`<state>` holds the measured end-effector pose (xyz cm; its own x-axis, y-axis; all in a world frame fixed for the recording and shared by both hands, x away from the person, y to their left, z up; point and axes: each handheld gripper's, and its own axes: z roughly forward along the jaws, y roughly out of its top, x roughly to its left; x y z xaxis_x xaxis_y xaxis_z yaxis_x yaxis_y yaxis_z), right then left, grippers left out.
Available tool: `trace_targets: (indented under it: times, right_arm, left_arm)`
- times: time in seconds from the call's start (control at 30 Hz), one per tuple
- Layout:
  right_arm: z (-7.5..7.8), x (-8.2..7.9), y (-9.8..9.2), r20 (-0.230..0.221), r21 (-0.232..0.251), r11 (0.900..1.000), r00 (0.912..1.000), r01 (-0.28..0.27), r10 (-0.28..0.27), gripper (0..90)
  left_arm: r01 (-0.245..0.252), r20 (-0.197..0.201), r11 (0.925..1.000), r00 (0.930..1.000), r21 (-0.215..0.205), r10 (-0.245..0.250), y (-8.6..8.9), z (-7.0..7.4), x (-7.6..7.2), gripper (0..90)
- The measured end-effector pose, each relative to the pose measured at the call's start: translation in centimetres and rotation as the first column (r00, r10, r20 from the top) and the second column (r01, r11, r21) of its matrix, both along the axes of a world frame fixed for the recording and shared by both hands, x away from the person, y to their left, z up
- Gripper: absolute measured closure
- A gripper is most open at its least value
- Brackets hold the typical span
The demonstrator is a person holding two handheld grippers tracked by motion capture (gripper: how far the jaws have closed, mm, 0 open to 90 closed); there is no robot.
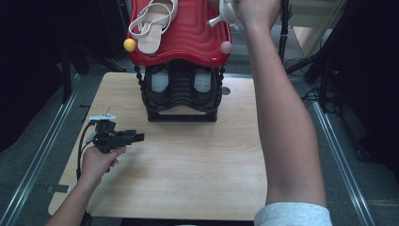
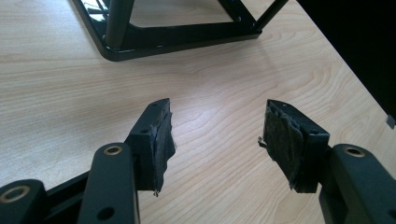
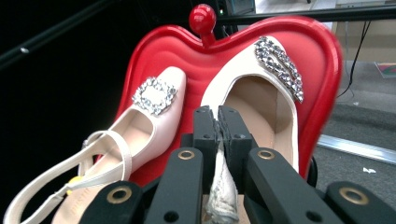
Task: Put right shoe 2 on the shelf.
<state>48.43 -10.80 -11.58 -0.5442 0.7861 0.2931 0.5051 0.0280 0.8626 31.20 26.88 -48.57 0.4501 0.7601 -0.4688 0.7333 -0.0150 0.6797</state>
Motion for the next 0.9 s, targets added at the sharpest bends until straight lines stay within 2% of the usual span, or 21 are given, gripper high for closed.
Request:
trace_targets:
  times: [0.13, 0.23, 0.4, 0.6, 0.7, 0.9]
  right_arm:
    - [-1.2, 0.1, 1.2, 0.007, -0.029, 0.999, 0.9998, -0.019, 0.019, 88.1]
    - [-2.0, 0.0, 1.9, 0.014, -0.072, 0.997, 0.9995, -0.028, 0.029, 88.1]
    - [-3.2, -0.2, 2.5, 0.004, -0.090, 0.995, 0.9991, -0.042, 0.042, 88.0]
    - [-4.0, -0.2, 3.2, -0.007, -0.096, 0.994, 0.9989, -0.046, 0.046, 87.6]
    - [-4.7, -0.2, 3.4, -0.011, -0.076, 0.996, 0.9989, -0.046, 0.046, 87.1]
    - [-6.0, -0.2, 3.9, -0.030, -0.065, 0.997, 0.9987, -0.044, 0.042, 86.6]
  left_arm:
    - [0.002, -0.001, 1.0000, 1.0000, 0.003, -0.002, 0.0, 0.0, 0.0, 42.6]
    - [0.005, -0.003, 1.0000, 1.0000, 0.004, -0.005, -0.1, 0.1, 0.0, 42.6]
    - [0.007, -0.001, 1.0000, 1.0000, 0.006, -0.007, -0.1, 0.1, -0.1, 42.6]
    - [0.002, 0.001, 1.0000, 1.0000, 0.006, -0.002, -0.1, 0.0, 0.0, 42.5]
    - [0.004, -0.002, 1.0000, 1.0000, 0.006, -0.004, 0.0, 0.0, 0.0, 42.4]
    - [-0.003, 0.000, 1.0000, 1.0000, 0.003, 0.003, 0.0, 0.0, 0.0, 42.5]
